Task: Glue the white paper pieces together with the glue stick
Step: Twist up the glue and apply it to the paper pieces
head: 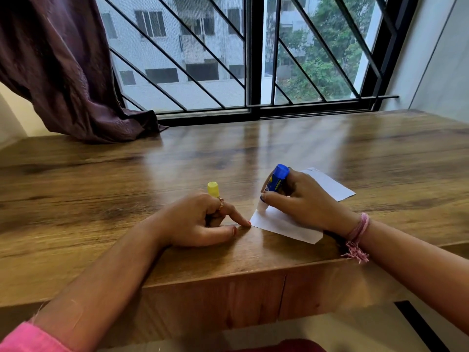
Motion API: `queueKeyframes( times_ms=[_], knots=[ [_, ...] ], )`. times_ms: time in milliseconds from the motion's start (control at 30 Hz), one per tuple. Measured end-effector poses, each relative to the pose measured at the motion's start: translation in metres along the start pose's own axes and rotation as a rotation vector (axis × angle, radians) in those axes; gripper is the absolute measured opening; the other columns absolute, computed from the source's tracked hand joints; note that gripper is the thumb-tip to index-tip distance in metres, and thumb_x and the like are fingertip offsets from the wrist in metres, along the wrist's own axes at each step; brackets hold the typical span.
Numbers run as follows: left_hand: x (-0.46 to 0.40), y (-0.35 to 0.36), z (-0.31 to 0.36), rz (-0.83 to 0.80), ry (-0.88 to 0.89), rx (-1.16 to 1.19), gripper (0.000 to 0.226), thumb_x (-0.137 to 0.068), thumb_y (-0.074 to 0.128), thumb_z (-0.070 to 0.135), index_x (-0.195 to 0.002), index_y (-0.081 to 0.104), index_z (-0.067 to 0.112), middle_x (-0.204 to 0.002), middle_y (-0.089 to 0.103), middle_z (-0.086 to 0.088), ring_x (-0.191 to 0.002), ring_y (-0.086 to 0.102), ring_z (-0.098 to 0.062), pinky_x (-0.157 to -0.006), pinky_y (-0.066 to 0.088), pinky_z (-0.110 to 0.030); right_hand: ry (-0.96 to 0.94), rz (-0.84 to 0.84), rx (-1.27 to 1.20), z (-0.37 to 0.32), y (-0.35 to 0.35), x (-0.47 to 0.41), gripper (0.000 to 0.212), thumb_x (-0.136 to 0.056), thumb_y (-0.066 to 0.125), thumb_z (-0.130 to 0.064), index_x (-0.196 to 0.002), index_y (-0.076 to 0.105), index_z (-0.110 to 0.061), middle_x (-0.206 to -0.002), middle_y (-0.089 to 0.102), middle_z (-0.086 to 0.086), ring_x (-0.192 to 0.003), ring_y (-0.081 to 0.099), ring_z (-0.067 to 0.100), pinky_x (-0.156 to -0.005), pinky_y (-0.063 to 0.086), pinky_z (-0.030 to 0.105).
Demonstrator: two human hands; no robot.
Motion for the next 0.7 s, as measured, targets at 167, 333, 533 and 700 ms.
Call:
queueKeyframes(
  times_ms=[167,333,533,700],
  knots=[
    [0.000,0.001,0.002,0.004,-0.001,0.000,0.024,-0.083,0.063,0.024,-0.106,0.072,0.028,-0.051,0.039,0.003,-0.047,0.038,-0.006,-0.051,0.030,-0.015,0.039,0.038,0.018,0.006,-0.003,-0.001,0.018,-0.081,0.066,-0.021,-0.083,0.065,-0.004,-0.064,0.051,0.001,-0.053,0.040,0.005,-0.054,0.036,0.018],
    [0.001,0.001,0.001,0.003,-0.010,0.009,0.023,-0.084,0.063,0.023,-0.105,0.072,0.028,-0.050,0.036,0.009,-0.046,0.038,-0.006,-0.051,0.030,-0.015,0.064,0.071,0.018,0.008,-0.007,-0.002,0.022,-0.081,0.064,-0.022,-0.083,0.063,-0.001,-0.067,0.054,0.008,-0.060,0.046,0.014,-0.060,0.042,0.034],
    [0.001,0.000,0.001,0.008,-0.013,0.010,0.023,-0.084,0.062,0.025,-0.104,0.072,0.028,-0.049,0.037,0.010,-0.046,0.038,-0.006,-0.051,0.030,-0.013,0.090,0.077,0.006,0.010,-0.007,-0.003,0.024,-0.082,0.063,-0.024,-0.086,0.062,0.000,-0.069,0.056,0.012,-0.062,0.047,0.015,-0.061,0.041,0.034],
    [0.000,0.001,0.000,0.008,-0.014,-0.001,0.023,-0.085,0.061,0.024,-0.105,0.071,0.030,-0.049,0.037,0.010,-0.046,0.038,-0.006,-0.051,0.029,-0.013,0.126,0.063,-0.018,0.015,-0.006,-0.004,0.025,-0.084,0.061,-0.025,-0.088,0.062,0.000,-0.068,0.053,0.007,-0.061,0.047,0.016,-0.060,0.040,0.031]
  ],
)
Point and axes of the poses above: each hand's wrist, its own x-axis away from the middle knuckle, its own y-axis out of the palm, z = x × y, the point moved 9 cm from there along -x, towards the middle knuckle
